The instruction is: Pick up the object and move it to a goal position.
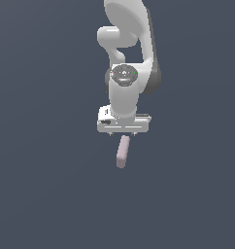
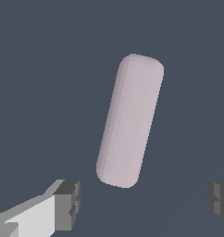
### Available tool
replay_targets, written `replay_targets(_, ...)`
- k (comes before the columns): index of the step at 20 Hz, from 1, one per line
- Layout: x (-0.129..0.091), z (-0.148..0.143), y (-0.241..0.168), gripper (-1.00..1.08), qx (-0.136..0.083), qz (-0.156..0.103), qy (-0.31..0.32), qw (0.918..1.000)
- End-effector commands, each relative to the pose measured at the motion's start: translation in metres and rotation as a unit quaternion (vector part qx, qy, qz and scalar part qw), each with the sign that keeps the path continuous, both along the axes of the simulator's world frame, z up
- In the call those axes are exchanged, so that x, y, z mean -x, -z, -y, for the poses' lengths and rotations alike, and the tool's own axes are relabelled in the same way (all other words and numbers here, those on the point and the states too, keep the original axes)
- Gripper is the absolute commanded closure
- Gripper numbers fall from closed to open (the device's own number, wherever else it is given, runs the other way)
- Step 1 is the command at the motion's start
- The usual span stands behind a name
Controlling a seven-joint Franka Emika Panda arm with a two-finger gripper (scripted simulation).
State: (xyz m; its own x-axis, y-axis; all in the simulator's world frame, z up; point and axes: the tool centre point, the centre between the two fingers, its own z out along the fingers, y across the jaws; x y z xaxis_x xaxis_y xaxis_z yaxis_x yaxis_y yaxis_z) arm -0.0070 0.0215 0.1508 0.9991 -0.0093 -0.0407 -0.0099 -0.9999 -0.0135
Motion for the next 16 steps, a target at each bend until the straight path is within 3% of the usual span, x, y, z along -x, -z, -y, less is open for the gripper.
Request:
replay_targets(1, 0.000, 0.000, 0.000, -0.92, 0.000, 0.000, 0.000, 1.0000)
replay_targets(10, 0.011, -0.036, 0.007, -0.92, 0.000, -0.010, -0.034, 0.9994)
replay_targets(16, 0.011, -0.036, 0.007, -0.92, 0.000, -0.009, -0.033, 0.9994)
